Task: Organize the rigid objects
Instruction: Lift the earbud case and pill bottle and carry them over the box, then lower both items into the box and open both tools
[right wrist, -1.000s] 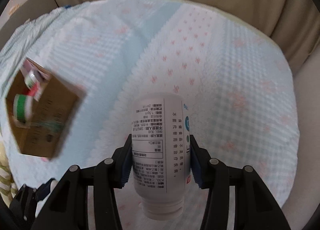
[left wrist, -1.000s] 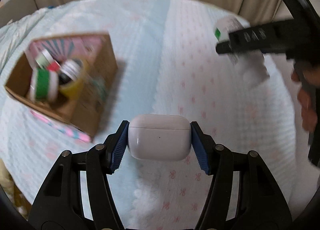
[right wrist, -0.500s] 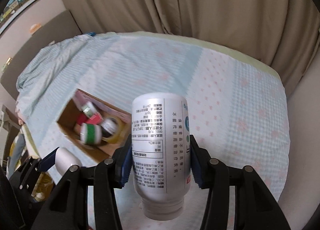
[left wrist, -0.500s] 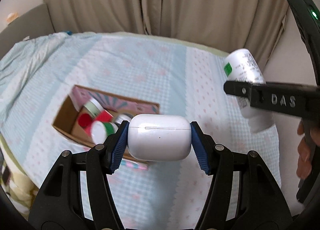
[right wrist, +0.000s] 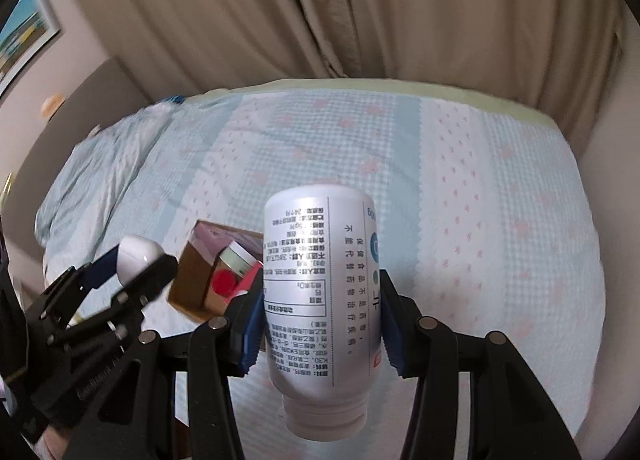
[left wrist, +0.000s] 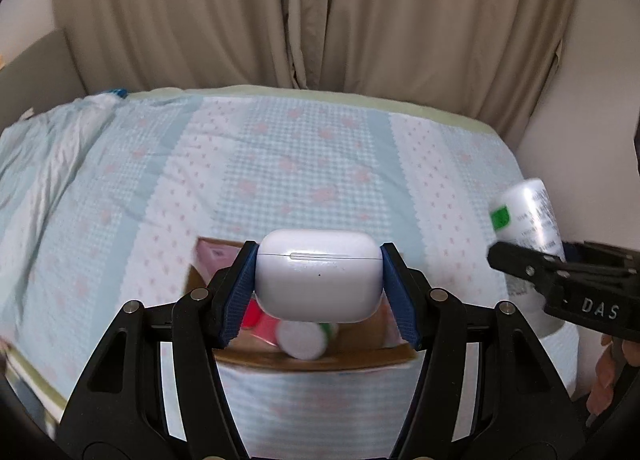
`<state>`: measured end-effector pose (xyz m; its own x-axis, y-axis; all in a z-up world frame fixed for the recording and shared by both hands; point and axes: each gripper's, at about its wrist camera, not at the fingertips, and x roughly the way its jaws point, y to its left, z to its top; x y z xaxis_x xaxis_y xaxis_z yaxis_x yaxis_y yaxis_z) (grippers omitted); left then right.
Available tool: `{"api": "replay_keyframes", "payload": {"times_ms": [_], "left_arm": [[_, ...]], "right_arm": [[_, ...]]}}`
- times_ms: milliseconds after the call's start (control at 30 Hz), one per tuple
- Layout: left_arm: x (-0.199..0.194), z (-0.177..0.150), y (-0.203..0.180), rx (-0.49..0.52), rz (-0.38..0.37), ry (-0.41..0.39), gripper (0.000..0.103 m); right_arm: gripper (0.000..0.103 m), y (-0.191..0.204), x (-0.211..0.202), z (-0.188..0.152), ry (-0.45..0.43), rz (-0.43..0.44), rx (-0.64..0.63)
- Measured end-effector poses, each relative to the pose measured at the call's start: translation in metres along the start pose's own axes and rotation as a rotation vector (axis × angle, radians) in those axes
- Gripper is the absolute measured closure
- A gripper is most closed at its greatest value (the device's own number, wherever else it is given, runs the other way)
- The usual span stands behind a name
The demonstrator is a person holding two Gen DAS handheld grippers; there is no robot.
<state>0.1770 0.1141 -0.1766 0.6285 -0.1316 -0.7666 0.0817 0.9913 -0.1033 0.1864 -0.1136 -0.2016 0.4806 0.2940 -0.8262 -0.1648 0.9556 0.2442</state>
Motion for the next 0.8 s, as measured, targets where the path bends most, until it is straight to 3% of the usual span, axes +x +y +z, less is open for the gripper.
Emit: {"api": "replay_keyframes", "payload": {"times_ms": [367,800], "left_arm": [[0.079,-0.009,0.088,0.074,0.01,0.153,0.045],[0.184,-0.059,0.103,0.137,0.001,0.356,0.045]], "right_arm": [[0.057,0.036,0.069,-0.017,0.095,-0.044,0.164],[0.057,0.001,0.165,-0.048,0.254,-0.09,0.33]]}}
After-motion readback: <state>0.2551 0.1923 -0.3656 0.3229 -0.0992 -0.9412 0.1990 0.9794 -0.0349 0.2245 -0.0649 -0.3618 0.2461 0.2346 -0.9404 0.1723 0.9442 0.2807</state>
